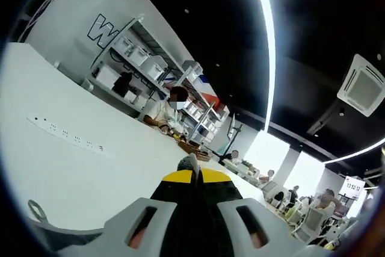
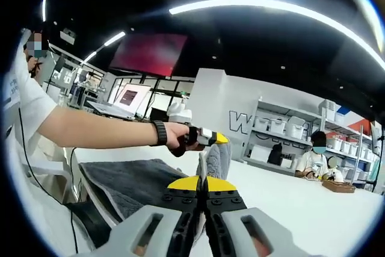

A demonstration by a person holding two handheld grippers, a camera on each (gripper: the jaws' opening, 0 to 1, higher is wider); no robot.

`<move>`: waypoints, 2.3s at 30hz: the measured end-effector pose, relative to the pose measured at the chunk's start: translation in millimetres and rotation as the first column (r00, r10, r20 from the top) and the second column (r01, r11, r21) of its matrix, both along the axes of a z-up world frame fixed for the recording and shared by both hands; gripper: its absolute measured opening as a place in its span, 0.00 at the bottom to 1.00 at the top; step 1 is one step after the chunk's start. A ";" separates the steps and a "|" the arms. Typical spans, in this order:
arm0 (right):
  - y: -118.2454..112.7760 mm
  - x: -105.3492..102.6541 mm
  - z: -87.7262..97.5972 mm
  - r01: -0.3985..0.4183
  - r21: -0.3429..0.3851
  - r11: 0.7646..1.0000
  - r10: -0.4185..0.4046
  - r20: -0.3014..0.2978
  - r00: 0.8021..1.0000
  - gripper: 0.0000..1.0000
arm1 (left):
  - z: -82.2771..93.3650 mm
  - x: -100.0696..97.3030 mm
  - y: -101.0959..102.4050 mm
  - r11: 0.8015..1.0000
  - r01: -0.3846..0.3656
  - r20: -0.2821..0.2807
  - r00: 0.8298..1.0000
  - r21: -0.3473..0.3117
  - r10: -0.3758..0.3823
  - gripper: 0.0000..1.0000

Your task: Open the folded towel by lifting each exposed corner and separating the folded layers until the towel lies flat within the target outline without major curled edges

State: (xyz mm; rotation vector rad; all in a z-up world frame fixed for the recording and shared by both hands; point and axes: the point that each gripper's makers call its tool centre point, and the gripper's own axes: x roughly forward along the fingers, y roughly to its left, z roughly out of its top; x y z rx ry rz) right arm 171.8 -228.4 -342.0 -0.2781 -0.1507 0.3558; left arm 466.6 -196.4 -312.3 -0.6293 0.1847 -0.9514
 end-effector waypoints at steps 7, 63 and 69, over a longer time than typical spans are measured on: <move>-0.3 2.2 -6.4 0.004 -0.020 1.000 -0.004 -0.013 1.000 0.00 | -4.4 0.6 -1.3 1.000 -0.016 0.001 1.000 0.012 0.016 0.01; -29.0 3.0 -52.2 0.095 -0.100 0.990 -0.104 -0.079 0.991 0.00 | -40.1 -2.4 -35.8 0.996 0.018 -0.016 1.000 0.084 -0.017 0.01; -34.0 2.6 -57.1 0.106 -0.097 0.990 -0.115 -0.088 0.989 0.00 | -50.8 -0.7 -37.2 0.995 0.022 -0.031 0.999 0.098 -0.019 0.01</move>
